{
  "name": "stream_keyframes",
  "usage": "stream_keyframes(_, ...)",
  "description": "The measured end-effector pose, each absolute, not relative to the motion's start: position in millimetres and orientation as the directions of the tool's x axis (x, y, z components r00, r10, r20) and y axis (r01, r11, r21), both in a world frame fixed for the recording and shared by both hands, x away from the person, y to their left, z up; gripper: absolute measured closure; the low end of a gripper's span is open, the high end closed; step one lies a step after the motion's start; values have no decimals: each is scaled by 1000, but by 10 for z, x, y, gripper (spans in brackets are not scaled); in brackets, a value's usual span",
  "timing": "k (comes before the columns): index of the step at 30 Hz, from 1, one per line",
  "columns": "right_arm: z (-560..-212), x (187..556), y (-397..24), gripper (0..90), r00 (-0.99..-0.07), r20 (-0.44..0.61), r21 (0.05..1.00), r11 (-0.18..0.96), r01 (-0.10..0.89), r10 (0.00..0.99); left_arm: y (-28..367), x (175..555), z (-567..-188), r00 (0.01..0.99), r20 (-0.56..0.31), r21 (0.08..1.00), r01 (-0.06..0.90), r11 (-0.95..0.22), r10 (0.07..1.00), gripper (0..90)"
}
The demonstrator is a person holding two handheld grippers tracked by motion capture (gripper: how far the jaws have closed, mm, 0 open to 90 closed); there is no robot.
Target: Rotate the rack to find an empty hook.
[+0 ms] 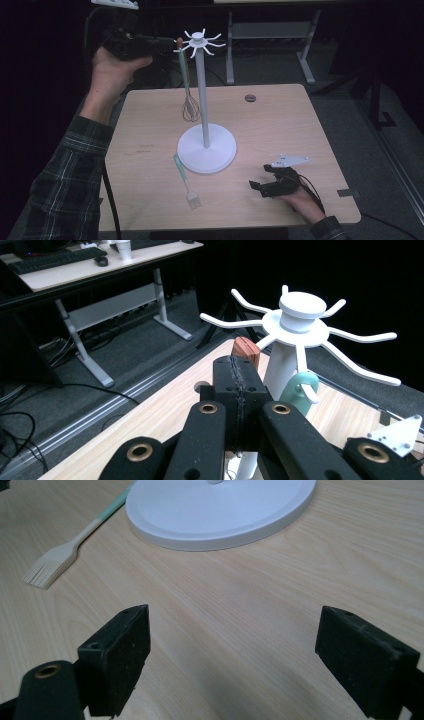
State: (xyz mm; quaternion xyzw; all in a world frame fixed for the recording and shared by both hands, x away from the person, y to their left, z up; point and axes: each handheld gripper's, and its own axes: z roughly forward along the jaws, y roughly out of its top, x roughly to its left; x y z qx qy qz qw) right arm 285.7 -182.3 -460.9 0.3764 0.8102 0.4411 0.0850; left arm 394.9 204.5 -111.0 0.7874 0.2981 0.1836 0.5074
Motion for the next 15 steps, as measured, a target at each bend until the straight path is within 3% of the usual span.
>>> stream_keyframes(15, -4625, 2862, -1804, 145, -699, 197, 771, 332, 544, 688, 2215, 3524, -1434, 792, -25, 894, 291, -342, 609, 897)
